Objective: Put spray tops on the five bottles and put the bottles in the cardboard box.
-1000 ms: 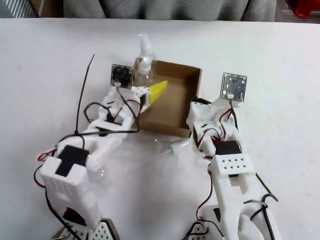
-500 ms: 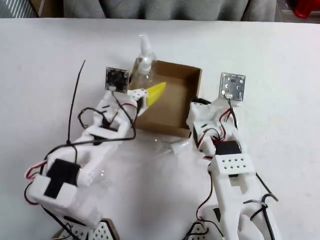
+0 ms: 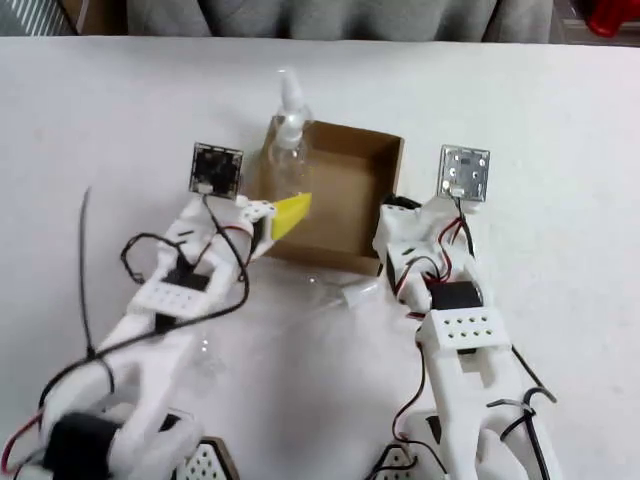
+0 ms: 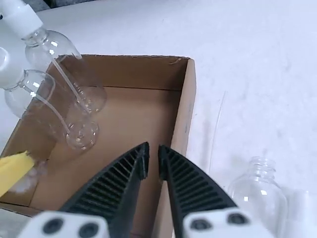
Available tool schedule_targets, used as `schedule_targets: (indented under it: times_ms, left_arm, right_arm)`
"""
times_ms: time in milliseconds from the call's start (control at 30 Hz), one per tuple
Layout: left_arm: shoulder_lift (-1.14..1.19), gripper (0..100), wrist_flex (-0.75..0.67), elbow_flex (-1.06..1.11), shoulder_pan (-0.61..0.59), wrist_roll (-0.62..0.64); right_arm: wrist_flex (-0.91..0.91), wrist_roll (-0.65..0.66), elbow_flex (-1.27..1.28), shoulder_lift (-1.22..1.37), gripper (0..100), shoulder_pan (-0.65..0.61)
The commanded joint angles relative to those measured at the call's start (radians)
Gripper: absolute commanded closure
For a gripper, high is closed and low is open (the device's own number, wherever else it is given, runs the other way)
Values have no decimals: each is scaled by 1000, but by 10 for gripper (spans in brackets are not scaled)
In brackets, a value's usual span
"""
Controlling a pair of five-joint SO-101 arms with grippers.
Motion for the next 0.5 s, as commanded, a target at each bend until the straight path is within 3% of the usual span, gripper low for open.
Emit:
schedule_targets:
  times_ms: [0,333,467]
  left_arm:
    - [-237,623,186,23,-13,-11]
    - [-601,623,804,44,-25,-8]
    - [-693,623,947,44,-94,-8]
  right_arm:
    - [-19,9,-60,2,981,-2]
    - [-18,9,-58,2,981,-2]
    - [-18,9,-57,2,981,-4]
